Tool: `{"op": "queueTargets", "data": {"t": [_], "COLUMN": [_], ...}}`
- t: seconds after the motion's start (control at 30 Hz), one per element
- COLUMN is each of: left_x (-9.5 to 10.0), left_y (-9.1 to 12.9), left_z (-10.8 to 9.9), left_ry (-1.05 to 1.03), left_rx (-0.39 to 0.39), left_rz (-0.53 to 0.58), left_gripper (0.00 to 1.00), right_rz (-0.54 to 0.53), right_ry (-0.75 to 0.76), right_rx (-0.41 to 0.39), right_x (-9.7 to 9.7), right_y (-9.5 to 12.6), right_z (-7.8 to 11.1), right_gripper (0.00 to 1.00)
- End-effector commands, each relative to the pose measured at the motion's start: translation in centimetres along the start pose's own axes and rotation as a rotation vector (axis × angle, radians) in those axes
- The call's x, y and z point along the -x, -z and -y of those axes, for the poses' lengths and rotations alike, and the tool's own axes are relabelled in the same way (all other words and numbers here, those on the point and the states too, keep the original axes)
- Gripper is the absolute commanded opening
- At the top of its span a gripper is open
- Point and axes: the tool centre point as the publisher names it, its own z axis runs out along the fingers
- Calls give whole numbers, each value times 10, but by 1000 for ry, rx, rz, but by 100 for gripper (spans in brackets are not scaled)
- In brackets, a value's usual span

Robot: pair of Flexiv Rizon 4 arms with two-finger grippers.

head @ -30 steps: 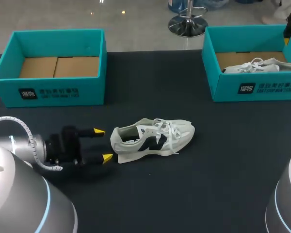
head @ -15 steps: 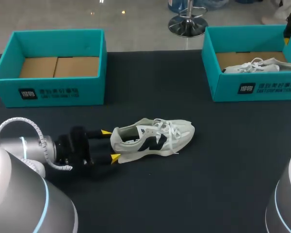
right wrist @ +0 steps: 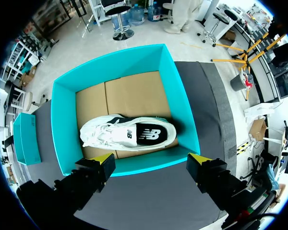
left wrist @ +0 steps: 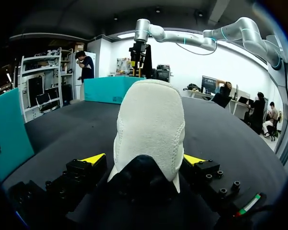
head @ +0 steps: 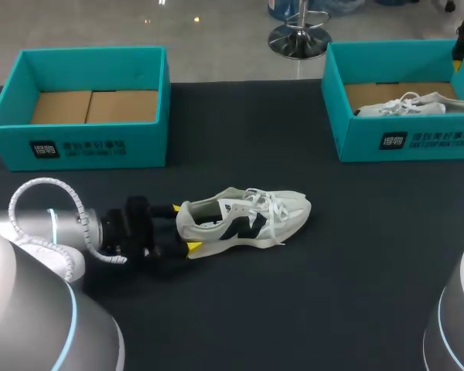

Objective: Take the shoe out of the shoebox, open the shoe tongue, remove and reinsert the insole, then place the shoe into the shoebox

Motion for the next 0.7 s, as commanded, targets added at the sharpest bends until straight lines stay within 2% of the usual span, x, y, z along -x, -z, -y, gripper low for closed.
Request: {"op": "queueTargets", "data": {"t": [0.03, 0.3, 0.33, 0.37, 0.4, 0.53, 0.57, 0.7], "left_x": [4, 4, 3, 3, 3, 3, 3, 3], "left_y": [-11, -14, -14, -14, -15, -15, -15, -13], "left_z": [-1, -5, -5, -6, -7, -7, -7, -6], "left_ry": [3, 5, 4, 3, 2, 0, -2, -15], "left_rx": [17, 31, 31, 34, 35, 34, 35, 33], "left_rz": [-9, -36, -37, -41, -45, -64, -66, -83], "left_gripper": [100, 100, 89, 75, 51, 4, 0, 0], "right_rz": [0, 0, 0, 0, 0, 0, 0, 0], "right_ry": [0, 0, 0, 0, 0, 0, 0, 0], "right_rx": [1, 1, 1, 1, 1, 1, 1, 1], "right_x": [0, 0, 0, 0, 0, 0, 0, 0], "right_y": [0, 0, 0, 0, 0, 0, 0, 0], "right_z": [0, 0, 0, 0, 0, 0, 0, 0], "right_gripper": [100, 100, 100, 100, 100, 100, 100, 100]}}
